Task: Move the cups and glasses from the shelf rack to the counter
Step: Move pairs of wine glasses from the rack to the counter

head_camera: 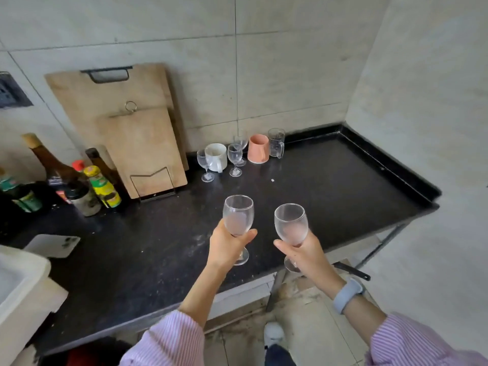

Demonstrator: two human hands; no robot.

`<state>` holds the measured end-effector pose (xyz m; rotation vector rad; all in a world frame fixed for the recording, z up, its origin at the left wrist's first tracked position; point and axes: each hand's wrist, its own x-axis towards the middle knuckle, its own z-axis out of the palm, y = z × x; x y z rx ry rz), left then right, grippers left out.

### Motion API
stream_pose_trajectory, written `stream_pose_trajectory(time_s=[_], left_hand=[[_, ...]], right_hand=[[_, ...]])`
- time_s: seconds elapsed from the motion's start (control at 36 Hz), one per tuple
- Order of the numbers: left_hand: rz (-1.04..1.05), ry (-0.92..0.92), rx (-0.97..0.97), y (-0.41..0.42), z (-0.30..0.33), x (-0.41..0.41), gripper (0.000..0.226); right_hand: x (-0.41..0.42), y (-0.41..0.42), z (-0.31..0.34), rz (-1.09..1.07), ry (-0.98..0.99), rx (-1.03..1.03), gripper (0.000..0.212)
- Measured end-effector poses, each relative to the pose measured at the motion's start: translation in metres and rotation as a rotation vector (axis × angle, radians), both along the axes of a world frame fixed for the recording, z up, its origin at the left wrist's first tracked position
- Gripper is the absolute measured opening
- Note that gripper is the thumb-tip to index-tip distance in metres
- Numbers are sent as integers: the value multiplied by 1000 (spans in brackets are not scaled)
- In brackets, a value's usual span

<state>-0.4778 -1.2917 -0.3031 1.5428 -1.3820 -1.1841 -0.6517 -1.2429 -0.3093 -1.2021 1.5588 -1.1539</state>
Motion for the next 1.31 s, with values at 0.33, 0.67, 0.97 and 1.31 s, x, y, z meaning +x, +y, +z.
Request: stream_pose_trajectory(time_s=[0.33,0.67,0.97,1.31], left_hand=[[176,7,88,-206,-76,-80,37],[219,-76,95,-339,-136,-124,43],[265,-51,-14,-386,-164,-150,48],[306,-7,-26,-399,-176,-153,44]], right_hand=[[-68,-230,-83,54,-75,159,29],[-96,-378,-144,34,-86,134,44],[-102,-435,-175,-59,-81,50,52],[-108,-440,-183,-86,36,78,52]])
